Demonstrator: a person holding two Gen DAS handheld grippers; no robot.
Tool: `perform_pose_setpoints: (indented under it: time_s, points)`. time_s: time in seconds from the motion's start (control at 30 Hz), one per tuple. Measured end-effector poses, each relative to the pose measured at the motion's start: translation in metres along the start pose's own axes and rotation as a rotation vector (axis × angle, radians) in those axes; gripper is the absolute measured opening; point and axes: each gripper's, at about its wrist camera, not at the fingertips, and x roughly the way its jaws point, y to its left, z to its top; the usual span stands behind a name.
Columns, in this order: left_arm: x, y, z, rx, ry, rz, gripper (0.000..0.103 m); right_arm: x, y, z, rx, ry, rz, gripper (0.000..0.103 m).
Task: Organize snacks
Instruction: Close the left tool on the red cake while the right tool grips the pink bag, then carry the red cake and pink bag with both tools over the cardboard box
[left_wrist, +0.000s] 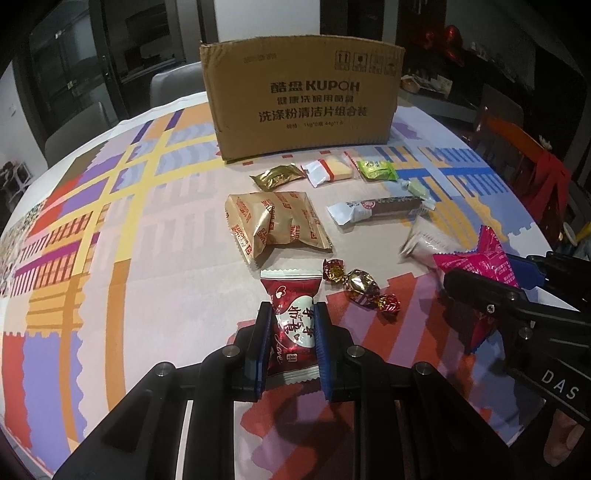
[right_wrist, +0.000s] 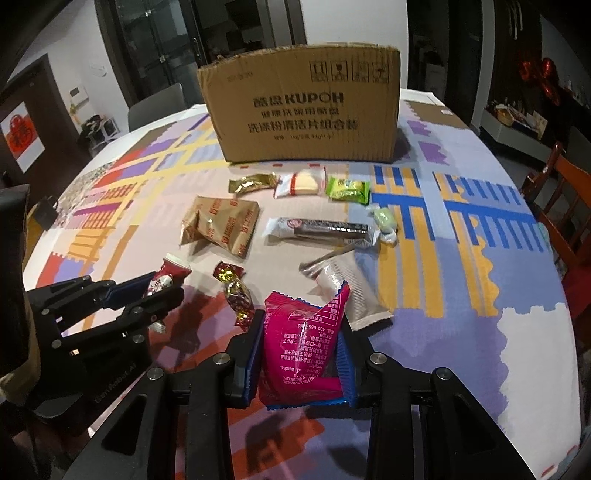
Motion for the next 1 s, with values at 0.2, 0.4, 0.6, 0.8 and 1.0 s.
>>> perform_pose_setpoints:
  time_s: [0.2,0.4,0.6,0.8,1.0]
  points:
    - [-0.013,-0.001,0.005,-0.024,-0.019,0.013,0.023,-0.014,-0.001,0.006,-0.013,-0.035,0.004,0.036]
    - [-0.025,-0.003,0.013,-0.047,-0.035,0.022,0.023,-0.024,-0.007,0.014,-0.016,-0.057,0.009,0.036]
    - [-0.037,-0.001,0.028,-0.083,-0.052,0.037,0.023,-0.034,-0.009,0.03,-0.034,-0.087,0.019,0.036]
    - [-0.048,0.002,0.041,-0.11,-0.072,0.052,0.022,-0.044,-0.009,0.046,-0.053,-0.116,0.035,0.036]
    - [-0.058,0.003,0.056,-0.109,-0.1,0.071,0.022,-0.052,-0.008,0.063,-0.057,-0.145,0.052,0.036]
